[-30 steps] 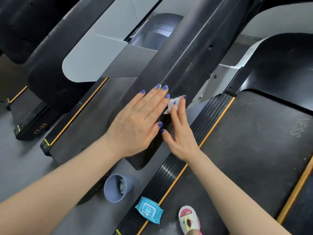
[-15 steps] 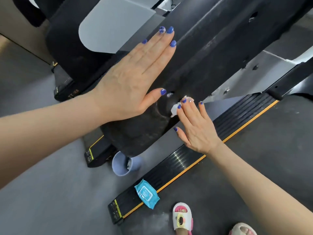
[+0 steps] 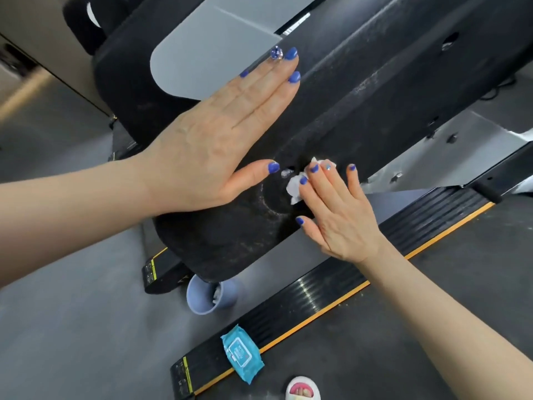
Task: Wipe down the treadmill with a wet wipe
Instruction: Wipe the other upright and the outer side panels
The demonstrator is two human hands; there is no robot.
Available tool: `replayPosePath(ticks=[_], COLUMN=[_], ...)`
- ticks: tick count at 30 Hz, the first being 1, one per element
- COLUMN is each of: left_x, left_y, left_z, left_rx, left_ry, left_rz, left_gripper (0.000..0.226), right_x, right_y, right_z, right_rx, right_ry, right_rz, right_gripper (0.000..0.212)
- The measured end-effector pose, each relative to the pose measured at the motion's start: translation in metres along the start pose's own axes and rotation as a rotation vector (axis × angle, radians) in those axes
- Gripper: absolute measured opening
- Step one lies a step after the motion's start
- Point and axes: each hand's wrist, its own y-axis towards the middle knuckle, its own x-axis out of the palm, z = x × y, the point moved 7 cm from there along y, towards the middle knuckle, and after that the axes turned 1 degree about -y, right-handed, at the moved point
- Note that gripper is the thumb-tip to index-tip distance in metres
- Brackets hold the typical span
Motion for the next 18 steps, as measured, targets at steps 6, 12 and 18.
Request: replayPosePath(ticks=[6, 12, 18], left_x=[0.001, -0.005, -0.015], left_y=[-0.001, 0.000, 0.002], left_z=[-0.001, 0.005, 0.008], left_rx=[-0.015, 0.002, 0.017], left_ry=[-0.026, -0.071, -0.140], left_rz=[-0.017, 0.010, 0.051], left_gripper=[0.082, 0.082, 0.080], right_x=[0.001, -0.040, -0.067], right_y=[-0.035, 0.036, 0.064], right_z=[0.027, 0.022, 0.045], right_rx=[0.064, 0.043, 0.132], right_ry=[-0.053, 0.035, 0.033], right_rz=[-0.129, 0.003, 0.009], right_gripper=[0.063, 0.064, 0.067])
